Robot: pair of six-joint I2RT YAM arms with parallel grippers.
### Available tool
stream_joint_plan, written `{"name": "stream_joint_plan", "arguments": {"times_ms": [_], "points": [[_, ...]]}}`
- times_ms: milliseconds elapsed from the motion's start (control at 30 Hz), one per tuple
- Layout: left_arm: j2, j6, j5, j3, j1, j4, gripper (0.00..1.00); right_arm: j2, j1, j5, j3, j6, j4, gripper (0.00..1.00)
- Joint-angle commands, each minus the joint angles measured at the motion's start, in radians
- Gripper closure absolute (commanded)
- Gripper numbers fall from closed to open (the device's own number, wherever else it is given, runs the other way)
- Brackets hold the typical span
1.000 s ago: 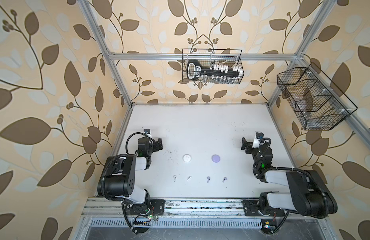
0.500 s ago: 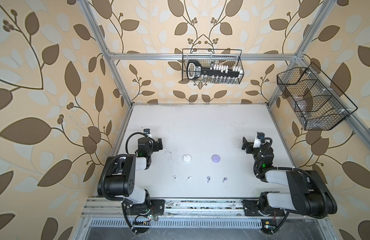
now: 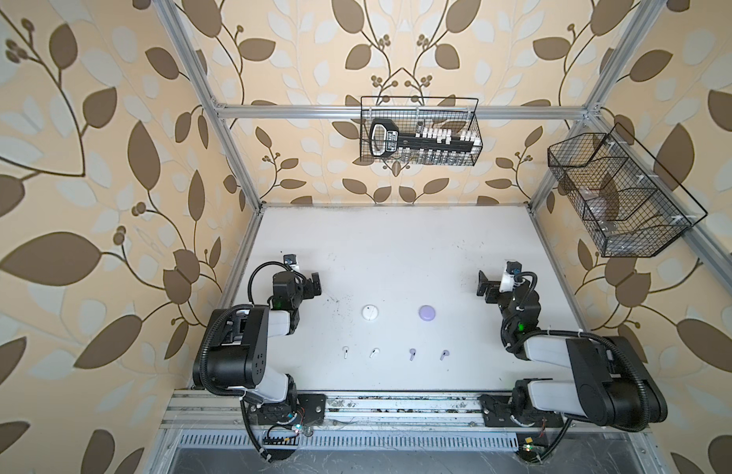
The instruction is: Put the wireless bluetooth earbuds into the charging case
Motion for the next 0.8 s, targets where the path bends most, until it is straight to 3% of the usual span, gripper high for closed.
{"name": "stream_joint_plan", "arguments": {"times_ms": [0,133,333,400,567,767], "points": [[-0.056,-0.015,-0.049,0.003,0.0,-0.01,0.01,-0.087,0.012,0.092,0.04,0.011,-0.132,0.0],[-0.17,0.009,-0.038,0.139,0.001,-0.332,0.01,-0.162,0.011,0.213,0.212,0.133,-0.523,0.0],[-0.151,0.036,-0.01,0.466,0.0,-0.913,0.01,-0.175,0.1,0.462,0.483,0.417,-1.065,0.0],[-0.117,0.019,0.03,0.567,0.001,-1.061,0.01,-0.171,0.108,0.43,0.568,0.489,-1.241,0.0],[-0.114,0.037,0.236,0.668,-0.01,-1.218,0.01,-0.255,0.18,0.219,0.582,0.428,-1.348,0.0],[-0.186,0.133,0.293,0.686,-0.12,-1.303,0.01,-0.367,0.382,0.178,0.561,0.422,-1.455,0.0]]}}
